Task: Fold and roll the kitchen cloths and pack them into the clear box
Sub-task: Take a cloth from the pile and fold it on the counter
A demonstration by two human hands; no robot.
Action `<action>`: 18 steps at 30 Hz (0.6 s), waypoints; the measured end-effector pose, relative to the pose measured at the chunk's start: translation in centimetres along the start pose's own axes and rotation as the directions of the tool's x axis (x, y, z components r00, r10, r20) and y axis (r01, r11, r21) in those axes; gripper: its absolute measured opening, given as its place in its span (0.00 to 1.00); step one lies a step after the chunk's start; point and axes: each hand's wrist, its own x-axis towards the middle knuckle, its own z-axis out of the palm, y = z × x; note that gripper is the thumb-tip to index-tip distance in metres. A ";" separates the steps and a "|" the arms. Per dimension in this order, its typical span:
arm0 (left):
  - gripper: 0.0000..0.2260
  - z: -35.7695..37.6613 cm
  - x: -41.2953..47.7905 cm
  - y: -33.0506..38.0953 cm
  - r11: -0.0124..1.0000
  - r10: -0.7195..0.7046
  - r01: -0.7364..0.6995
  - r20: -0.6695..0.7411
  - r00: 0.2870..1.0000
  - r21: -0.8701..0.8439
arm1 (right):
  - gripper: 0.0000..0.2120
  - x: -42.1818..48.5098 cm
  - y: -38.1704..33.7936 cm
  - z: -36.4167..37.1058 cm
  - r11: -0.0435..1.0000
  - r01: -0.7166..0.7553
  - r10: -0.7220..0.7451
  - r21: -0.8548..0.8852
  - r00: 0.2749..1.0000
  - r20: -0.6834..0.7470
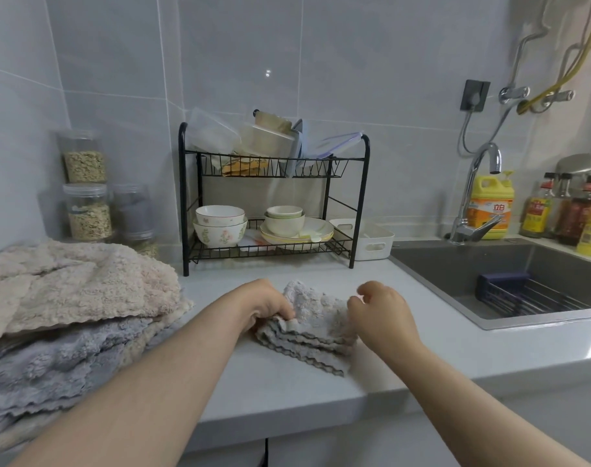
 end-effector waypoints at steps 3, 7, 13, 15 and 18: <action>0.05 -0.2 0.1 0.0 0.983 0.020 -0.014 0.031 0.999 -0.181 | 0.25 0.7 1.3 -0.1 0.994 -0.098 0.094 0.048 0.993 0.076; 0.13 -0.1 -0.1 -1.7 0.832 0.147 -0.075 0.089 0.985 -0.549 | 0.16 0.8 1.1 0.1 0.866 -0.126 0.010 0.483 0.972 0.237; 0.17 -0.1 0.3 -3.5 0.645 0.206 -0.148 -0.016 0.978 -0.749 | 0.04 1.9 1.3 1.9 0.776 -0.067 -0.135 0.627 0.953 0.269; 0.18 0.0 -0.1 -3.3 0.675 0.221 -0.141 0.016 0.975 -0.724 | 0.05 1.9 1.4 2.2 0.765 -0.046 -0.136 0.643 0.964 0.230; 0.15 0.1 -0.3 -3.1 0.701 0.199 -0.110 0.045 0.979 -0.704 | 0.11 1.8 1.8 2.1 0.682 -0.083 -0.149 0.726 0.957 0.250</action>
